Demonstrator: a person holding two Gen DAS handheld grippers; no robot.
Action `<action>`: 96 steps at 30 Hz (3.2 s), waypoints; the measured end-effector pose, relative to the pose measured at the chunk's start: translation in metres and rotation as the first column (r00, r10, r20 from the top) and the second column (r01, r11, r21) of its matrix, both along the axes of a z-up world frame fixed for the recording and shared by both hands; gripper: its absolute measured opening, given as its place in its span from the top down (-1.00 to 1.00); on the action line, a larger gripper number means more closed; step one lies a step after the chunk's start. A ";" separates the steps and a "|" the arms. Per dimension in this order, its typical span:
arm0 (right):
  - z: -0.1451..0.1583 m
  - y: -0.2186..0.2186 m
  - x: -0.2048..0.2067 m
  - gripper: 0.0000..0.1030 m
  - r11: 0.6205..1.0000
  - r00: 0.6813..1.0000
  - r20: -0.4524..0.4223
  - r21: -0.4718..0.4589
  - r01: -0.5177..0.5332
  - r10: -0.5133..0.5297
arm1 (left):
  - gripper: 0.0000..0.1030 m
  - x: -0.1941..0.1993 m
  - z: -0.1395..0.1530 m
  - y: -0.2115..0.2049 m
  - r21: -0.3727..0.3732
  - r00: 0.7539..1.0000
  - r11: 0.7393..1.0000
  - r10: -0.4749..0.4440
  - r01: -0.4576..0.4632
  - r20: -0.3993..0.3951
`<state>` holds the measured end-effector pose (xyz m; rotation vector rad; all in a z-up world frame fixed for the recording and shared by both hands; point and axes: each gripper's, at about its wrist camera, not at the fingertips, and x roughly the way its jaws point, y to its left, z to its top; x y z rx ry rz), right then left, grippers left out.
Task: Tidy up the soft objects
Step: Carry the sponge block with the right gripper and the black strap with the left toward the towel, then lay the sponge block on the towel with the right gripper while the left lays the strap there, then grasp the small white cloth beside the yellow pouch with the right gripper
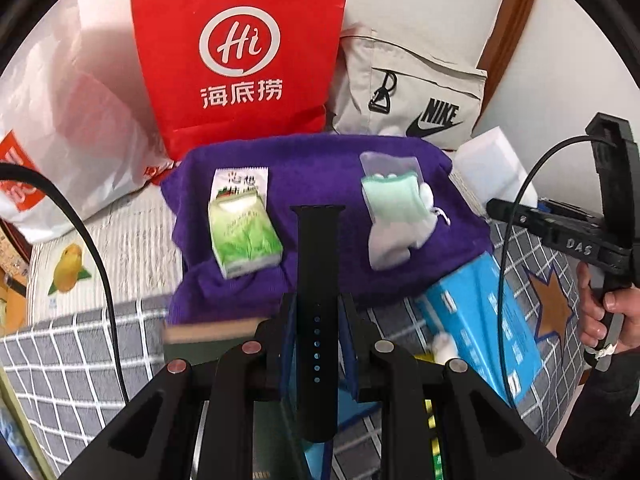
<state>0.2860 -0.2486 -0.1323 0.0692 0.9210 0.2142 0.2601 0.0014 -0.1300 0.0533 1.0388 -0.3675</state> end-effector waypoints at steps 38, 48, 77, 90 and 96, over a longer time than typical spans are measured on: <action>-0.025 0.005 0.037 -0.48 0.998 0.997 -0.042 0.016 -0.069 0.069 | 0.61 0.125 -0.066 -0.023 0.058 0.986 0.998 0.042 -0.033 -0.162; -0.008 -0.015 0.009 -0.48 0.999 1.000 0.003 0.039 -0.008 0.008 | 0.42 0.131 -0.070 -0.025 0.039 0.975 0.999 0.045 -0.038 -0.218; -0.003 0.017 -0.146 -0.48 0.989 0.997 -0.035 0.134 -0.056 0.062 | -0.07 -0.071 0.012 0.017 -0.018 0.994 0.994 0.106 -0.107 -0.040; -0.015 0.100 -0.187 -0.18 0.965 0.965 -0.012 -0.027 -0.263 0.262 | -0.07 -0.166 -0.014 0.063 -0.083 0.962 0.964 0.241 -0.253 -0.128; -0.032 0.129 -0.147 0.25 0.938 0.960 -0.056 -0.203 -0.280 0.274 | -0.07 -0.188 -0.015 0.084 -0.103 0.945 0.944 0.300 -0.314 -0.129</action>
